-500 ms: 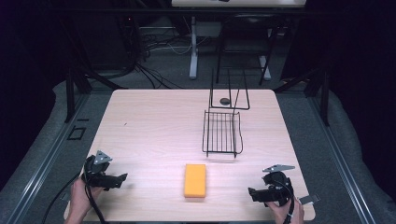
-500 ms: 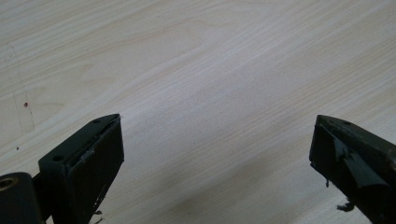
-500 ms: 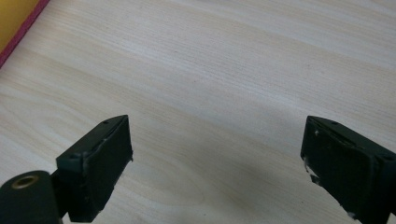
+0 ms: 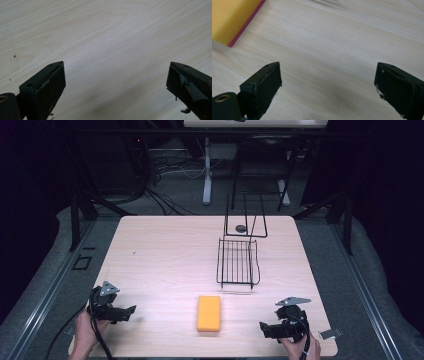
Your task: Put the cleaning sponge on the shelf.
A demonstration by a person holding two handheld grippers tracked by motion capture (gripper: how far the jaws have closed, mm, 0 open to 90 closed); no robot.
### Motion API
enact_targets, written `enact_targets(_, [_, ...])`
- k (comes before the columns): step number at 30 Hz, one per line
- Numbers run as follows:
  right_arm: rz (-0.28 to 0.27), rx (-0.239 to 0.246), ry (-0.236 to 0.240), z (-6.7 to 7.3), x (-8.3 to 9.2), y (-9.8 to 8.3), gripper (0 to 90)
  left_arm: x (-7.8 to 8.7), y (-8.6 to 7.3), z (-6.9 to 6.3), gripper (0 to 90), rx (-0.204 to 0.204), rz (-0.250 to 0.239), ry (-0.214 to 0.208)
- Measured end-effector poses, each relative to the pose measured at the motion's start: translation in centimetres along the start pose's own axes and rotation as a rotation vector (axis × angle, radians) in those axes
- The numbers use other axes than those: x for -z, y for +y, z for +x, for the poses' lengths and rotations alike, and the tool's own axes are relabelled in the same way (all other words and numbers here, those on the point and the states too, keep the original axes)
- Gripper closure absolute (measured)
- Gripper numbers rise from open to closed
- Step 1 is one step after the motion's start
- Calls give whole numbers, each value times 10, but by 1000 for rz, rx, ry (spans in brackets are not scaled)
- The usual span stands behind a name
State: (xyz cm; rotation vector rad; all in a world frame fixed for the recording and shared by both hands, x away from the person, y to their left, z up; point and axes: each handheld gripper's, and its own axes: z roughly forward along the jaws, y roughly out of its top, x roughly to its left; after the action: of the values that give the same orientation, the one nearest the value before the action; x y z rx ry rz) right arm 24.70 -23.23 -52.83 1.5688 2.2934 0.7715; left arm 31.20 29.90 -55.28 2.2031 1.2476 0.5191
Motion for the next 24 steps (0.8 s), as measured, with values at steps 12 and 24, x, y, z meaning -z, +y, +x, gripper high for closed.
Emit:
enact_targets(12, [3,30,18,19,2,4,0,-1,1,-2,21,-10,-2,-1])
enact_targets(24, [9,53,65,37,4,20,0,1,1,-1,19,-6,-5,2])
